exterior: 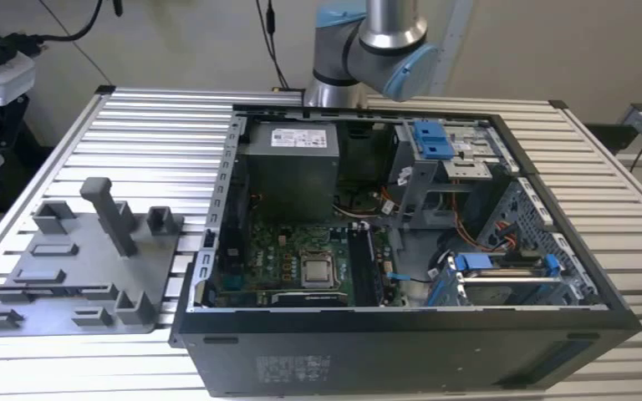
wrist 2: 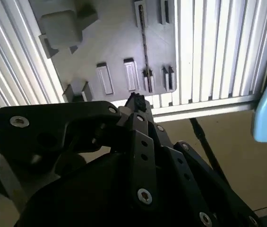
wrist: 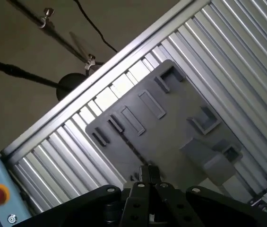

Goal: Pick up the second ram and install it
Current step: 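Pick up the second ram and move it above second insertion slot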

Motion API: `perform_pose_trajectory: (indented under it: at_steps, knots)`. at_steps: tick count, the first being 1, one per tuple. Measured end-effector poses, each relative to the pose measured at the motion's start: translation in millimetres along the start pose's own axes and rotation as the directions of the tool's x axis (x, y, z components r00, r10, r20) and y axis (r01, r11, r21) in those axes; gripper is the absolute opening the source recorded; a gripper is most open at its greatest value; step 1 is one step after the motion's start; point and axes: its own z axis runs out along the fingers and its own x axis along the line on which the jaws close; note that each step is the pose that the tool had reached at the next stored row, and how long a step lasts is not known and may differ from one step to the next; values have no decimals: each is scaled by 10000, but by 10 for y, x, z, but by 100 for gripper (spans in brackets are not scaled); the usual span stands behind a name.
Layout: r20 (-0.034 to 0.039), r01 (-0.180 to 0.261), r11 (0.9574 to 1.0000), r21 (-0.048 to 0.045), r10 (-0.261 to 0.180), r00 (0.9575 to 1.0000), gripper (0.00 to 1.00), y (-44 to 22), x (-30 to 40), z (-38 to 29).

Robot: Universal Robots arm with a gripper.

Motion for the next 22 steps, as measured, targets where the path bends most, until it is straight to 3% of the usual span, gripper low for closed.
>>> perform_pose_trajectory:
  at_steps: [5, 9, 12, 16, 20, 22]
  knots:
    - [-40, 907, 9959, 26, -907, 9959, 11, 0, 0, 2]
    - [-72, 1625, 9867, 41, -1625, 9867, 11, 0, 0, 2]
    - [-91, 2155, 9765, 60, -2154, 9765, 11, 0, 0, 3]
    - [-106, 2826, 9592, 107, -2825, 9592, 11, 0, 0, 3]
    - [-71, 3264, 9449, 261, -3264, 9452, 11, -1, 0, 4]
    - [-79, 3558, 9342, 275, -3557, 9346, 11, -1, -1, 6]
